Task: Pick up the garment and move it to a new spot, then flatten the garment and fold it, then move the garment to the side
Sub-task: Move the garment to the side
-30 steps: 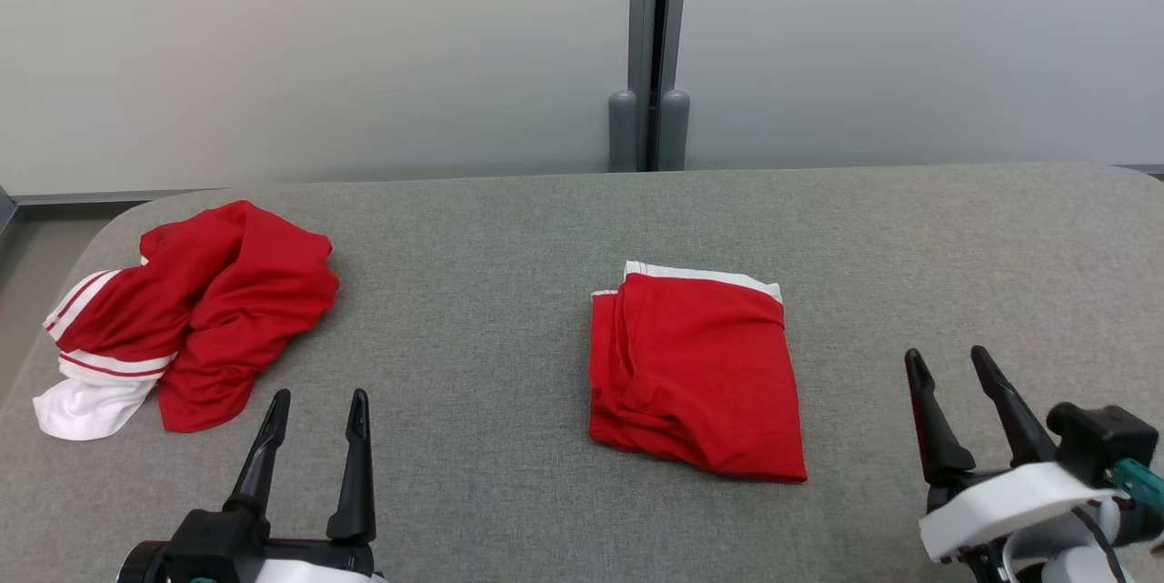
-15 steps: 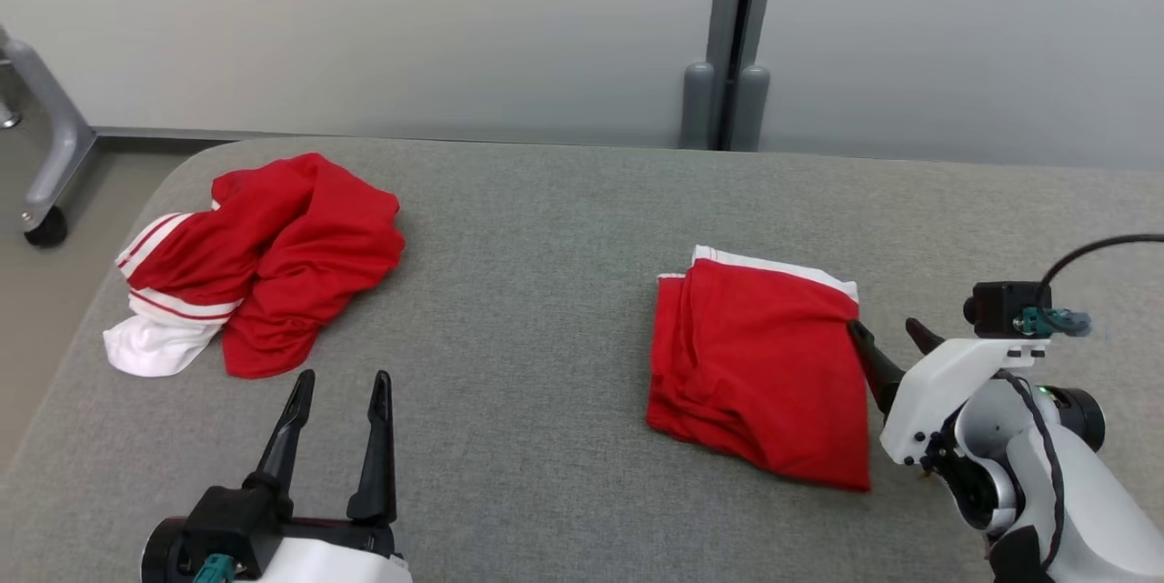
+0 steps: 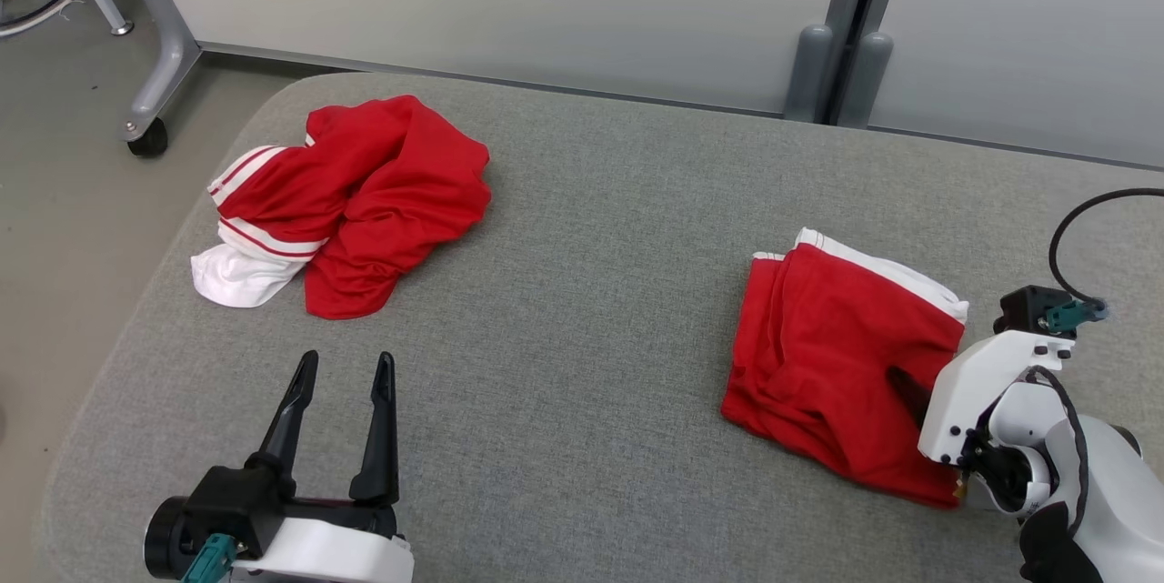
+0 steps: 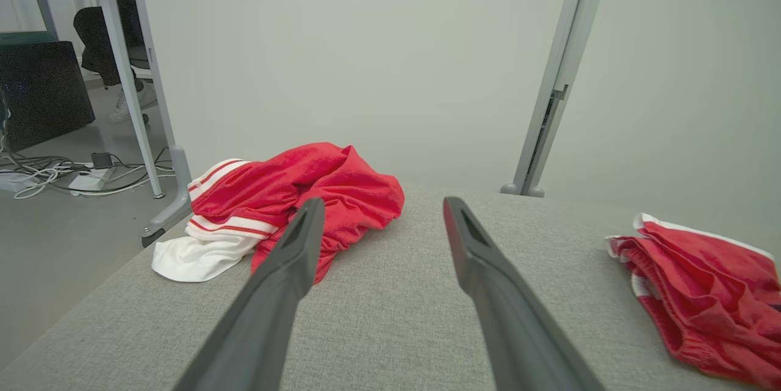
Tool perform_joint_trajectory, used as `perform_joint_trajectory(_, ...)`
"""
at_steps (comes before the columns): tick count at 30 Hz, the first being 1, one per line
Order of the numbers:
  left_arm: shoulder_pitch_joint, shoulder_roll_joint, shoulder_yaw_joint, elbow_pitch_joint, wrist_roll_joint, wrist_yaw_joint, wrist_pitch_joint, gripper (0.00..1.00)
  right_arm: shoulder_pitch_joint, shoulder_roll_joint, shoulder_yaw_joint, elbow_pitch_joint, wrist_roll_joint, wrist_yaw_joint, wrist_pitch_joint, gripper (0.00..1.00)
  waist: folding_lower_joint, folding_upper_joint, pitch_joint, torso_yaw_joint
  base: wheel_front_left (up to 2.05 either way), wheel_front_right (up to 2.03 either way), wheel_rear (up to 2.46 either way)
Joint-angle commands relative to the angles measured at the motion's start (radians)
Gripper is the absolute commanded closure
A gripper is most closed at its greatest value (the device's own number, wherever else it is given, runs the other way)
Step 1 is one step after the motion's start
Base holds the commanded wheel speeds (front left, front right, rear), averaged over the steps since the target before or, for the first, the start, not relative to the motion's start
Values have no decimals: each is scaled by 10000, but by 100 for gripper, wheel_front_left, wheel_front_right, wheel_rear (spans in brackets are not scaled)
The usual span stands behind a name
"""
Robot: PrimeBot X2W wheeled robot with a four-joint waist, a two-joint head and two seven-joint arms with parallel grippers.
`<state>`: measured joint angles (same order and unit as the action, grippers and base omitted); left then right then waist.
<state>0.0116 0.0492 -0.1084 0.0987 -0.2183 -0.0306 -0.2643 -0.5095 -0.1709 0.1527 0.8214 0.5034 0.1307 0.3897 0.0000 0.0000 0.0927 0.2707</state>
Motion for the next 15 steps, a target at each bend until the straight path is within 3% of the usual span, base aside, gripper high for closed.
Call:
perform_joint_trajectory(1,-192,30,41,16,1,-19,2,0,7,16,-26,127,86,3,14,0,0,0,8,15,0,0,0)
perform_joint_trajectory(2,-186,31,73,17,27,-11,2,0,7,56,-77,156,117,3,-102,5,0,0,-4,-8,0,0,0)
perform_joint_trajectory(3,-182,29,88,7,77,-16,2,0,-1,76,-103,180,118,3,-199,51,0,0,-21,-47,0,0,0)
perform_joint_trajectory(4,-184,28,90,-3,96,-29,2,0,-17,68,-122,211,109,4,-293,65,0,0,-45,-101,0,0,0)
perform_joint_trajectory(5,-190,26,86,-15,127,-56,2,0,-41,68,-143,225,93,4,-421,94,0,0,-73,-166,0,0,0)
perform_joint_trajectory(6,-196,28,97,-19,149,-67,2,0,-54,93,-149,246,80,4,-512,100,0,0,-110,-240,0,0,0)
perform_joint_trajectory(15,-82,29,93,-86,303,-216,2,0,-47,32,94,157,367,3,-1314,100,0,0,-508,-1465,0,0,0)
